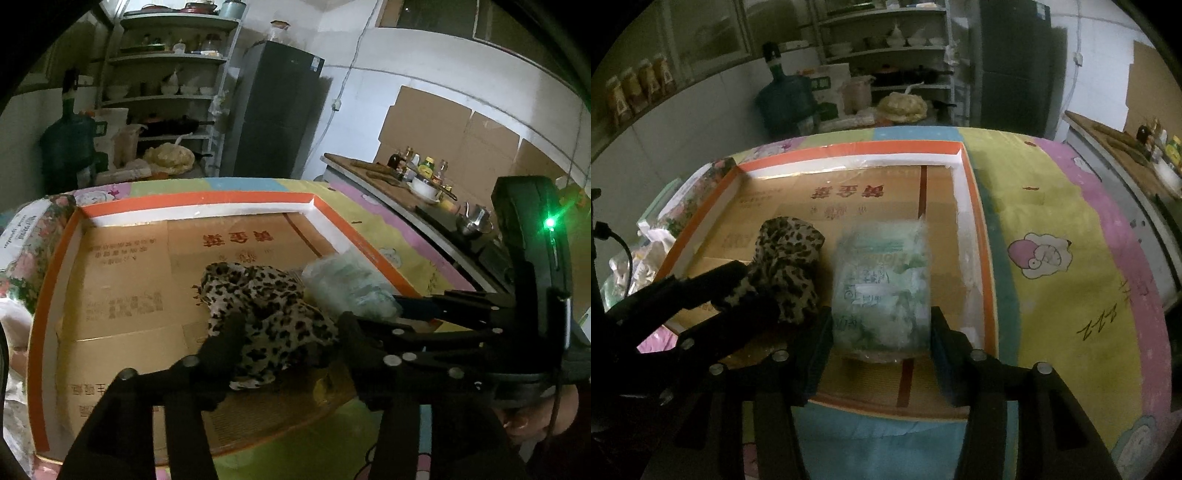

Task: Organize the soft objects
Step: 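Lower both items into the tray and open both tools, then withdraw both tools from the tray back toward the pile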

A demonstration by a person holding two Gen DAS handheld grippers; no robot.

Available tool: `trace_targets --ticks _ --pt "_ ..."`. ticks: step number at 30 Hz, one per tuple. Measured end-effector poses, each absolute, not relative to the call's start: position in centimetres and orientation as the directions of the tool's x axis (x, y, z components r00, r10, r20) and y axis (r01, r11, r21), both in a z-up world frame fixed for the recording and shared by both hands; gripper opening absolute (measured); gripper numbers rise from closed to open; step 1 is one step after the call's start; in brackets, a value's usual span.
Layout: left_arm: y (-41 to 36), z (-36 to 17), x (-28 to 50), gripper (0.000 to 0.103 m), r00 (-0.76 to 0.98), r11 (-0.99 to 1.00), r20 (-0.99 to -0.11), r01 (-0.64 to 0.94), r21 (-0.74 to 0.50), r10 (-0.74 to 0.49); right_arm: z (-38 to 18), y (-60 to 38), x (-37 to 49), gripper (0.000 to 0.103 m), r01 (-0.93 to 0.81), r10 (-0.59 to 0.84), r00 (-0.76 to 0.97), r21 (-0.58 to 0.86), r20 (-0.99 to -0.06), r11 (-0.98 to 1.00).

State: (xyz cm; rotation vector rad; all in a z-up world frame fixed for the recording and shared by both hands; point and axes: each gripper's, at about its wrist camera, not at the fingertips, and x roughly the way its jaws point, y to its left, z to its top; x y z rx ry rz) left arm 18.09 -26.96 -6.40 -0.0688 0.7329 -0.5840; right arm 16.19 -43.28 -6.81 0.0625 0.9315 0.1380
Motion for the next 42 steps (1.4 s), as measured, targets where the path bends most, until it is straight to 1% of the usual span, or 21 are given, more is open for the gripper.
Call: trace_targets --ticks 3,13,16,20,22,23,24,34,42 --pt "-26.8 -6.1 18.0 0.059 0.602 0.846 -0.611 0.472 -0.246 -0.514 -6.8 -43.4 16.0 0.058 -0.094 0.154 0.592 0.122 -0.791 0.988" --pt "-25.9 -5.0 17.3 0.064 0.654 0.857 -0.568 0.466 -0.218 -0.500 -6.4 -43.2 15.4 0.059 -0.083 0.146 0.616 0.121 -0.774 0.989" --pt "-25.5 -4.6 17.1 0.065 0.665 0.858 -0.553 0.466 -0.218 -0.502 -6.0 -43.4 14.8 0.069 -0.079 0.141 0.630 0.117 -0.763 0.990" --pt "-24.9 -3.9 16.5 0.065 0.683 0.859 -0.532 0.466 -0.211 -0.501 -5.5 -43.6 14.1 0.070 -0.073 0.138 0.648 0.120 -0.749 0.990" --pt "-24.6 -3.6 16.1 0.068 0.696 0.860 -0.517 0.472 -0.195 -0.499 -5.3 -43.6 13.8 0.070 -0.068 0.136 0.656 0.122 -0.742 0.990" --pt "-24.6 -3.3 15.9 0.071 0.702 0.861 -0.512 0.476 -0.179 -0.495 -5.1 -43.6 13.5 0.070 -0.067 0.137 0.663 0.124 -0.736 0.990" --pt "-24.5 -3.1 15.6 0.073 0.705 0.861 -0.510 0.482 -0.165 -0.492 -4.9 -43.6 13.1 0.070 -0.065 0.138 0.670 0.128 -0.729 0.990" --pt "-22.9 -1.3 13.2 0.074 0.753 0.865 -0.457 0.495 -0.083 -0.474 -3.5 -42.5 9.3 0.070 -0.003 0.103 0.758 0.155 -0.644 0.988" --pt "-20.6 0.0 11.8 0.074 0.803 0.897 -0.423 0.439 -0.054 -0.419 -2.6 -40.6 6.5 0.070 0.038 0.064 0.805 0.159 -0.590 0.987"
